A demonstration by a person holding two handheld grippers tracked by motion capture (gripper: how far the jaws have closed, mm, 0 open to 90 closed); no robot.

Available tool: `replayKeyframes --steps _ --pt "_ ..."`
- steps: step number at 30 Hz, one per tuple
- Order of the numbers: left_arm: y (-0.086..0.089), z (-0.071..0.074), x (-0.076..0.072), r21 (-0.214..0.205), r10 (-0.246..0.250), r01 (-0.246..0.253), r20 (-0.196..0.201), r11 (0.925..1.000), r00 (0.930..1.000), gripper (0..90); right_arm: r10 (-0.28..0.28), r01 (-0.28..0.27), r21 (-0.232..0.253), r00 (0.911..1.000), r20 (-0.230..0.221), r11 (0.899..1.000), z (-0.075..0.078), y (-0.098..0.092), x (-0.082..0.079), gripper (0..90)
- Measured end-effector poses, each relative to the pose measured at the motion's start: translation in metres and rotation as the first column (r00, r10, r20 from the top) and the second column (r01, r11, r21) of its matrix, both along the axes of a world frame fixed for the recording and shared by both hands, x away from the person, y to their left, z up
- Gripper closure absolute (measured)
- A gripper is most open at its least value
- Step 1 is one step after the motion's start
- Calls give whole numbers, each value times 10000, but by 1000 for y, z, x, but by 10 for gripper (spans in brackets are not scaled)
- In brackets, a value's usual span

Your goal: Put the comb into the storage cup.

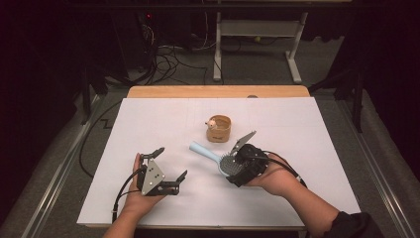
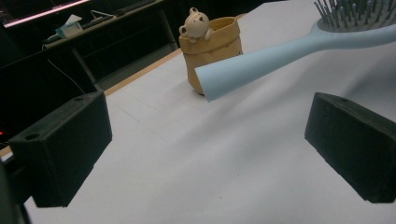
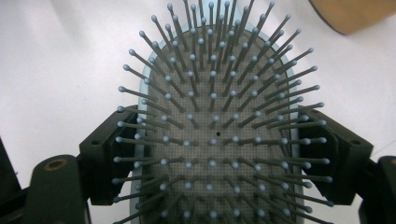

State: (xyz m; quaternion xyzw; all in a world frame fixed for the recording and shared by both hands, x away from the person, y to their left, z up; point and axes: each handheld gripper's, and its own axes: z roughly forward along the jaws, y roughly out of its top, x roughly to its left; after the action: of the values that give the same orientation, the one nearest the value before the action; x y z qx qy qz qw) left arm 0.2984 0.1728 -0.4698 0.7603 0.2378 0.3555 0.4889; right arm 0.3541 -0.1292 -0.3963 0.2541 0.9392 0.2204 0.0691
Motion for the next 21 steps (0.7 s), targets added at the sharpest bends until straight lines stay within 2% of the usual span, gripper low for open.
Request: replayKeyframes --steps 3,8,12,21 --pt "-2 -2 -1 151 -14 13 12 9999 10000 13 66 -66 34 10000 -10 10000 1 4 -1 206" --pt "-7 -3 -5 401 -33 19 349 9992 9994 19 253 -253 -33 9997 3 9997 4 12 -2 206" --pt "-10 -4 -5 651 -63 38 387 9979 9992 23 404 -404 -10 9991 123 9992 7 18 -3 206" --pt "-17 -6 -7 1053 -167 111 526 9944 9985 26 693 -693 -10 9976 53 9976 7 37 -4 206"
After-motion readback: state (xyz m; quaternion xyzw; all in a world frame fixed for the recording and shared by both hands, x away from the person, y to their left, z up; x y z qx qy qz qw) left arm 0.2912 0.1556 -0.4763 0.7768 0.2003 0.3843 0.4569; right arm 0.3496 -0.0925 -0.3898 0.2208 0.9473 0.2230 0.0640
